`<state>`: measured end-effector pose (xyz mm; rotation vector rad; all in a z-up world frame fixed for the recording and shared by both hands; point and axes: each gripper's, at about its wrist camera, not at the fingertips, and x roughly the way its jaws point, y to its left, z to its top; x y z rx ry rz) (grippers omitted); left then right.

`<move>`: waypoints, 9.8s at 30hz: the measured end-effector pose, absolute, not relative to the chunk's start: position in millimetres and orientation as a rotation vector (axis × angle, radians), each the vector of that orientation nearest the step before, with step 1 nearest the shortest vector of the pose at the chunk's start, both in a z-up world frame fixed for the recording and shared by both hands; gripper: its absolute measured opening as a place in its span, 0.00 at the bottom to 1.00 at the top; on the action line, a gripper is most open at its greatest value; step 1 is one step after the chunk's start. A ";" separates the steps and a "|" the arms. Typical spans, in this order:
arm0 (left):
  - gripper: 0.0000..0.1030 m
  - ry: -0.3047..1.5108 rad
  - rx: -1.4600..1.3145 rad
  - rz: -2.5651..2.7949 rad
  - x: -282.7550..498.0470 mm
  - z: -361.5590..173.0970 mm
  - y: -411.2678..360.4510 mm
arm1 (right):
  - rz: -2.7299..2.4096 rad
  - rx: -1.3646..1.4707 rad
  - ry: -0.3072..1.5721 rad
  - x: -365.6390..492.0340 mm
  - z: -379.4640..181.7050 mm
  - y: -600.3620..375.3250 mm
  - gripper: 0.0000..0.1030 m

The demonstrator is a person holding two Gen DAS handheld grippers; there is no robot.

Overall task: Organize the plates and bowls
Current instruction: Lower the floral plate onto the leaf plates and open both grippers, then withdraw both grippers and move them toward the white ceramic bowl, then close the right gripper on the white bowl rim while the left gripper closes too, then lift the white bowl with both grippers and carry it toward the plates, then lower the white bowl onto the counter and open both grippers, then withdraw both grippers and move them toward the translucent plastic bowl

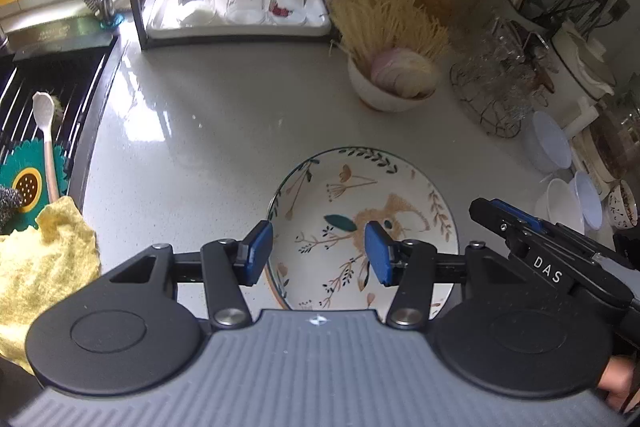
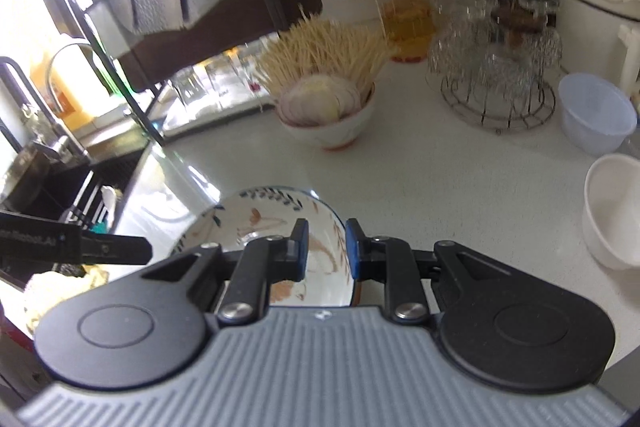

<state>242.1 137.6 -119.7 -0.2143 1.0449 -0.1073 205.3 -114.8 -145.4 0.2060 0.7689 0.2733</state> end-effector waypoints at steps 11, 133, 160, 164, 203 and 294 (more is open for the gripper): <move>0.55 0.858 -0.180 -0.154 201.8 -56.9 101.7 | 0.301 0.220 0.610 163.2 -71.1 -146.9 0.22; 0.49 1.119 0.090 -0.670 390.2 -197.9 -307.0 | -0.334 0.790 0.694 196.9 -224.0 -477.3 0.38; 0.12 1.150 0.072 -0.670 395.1 -205.8 -322.3 | -0.220 0.956 0.696 207.6 -241.1 -491.7 0.08; 0.11 1.116 0.103 -0.679 390.3 -198.4 -328.3 | -0.219 0.944 0.684 205.5 -235.9 -492.3 0.08; 0.11 0.966 -0.116 -0.544 291.3 -118.5 -161.7 | 0.017 0.714 0.638 168.9 -140.2 -392.0 0.09; 0.46 0.873 -0.016 -0.420 233.8 -68.6 -107.1 | 0.102 0.430 0.618 151.5 -104.0 -324.6 0.50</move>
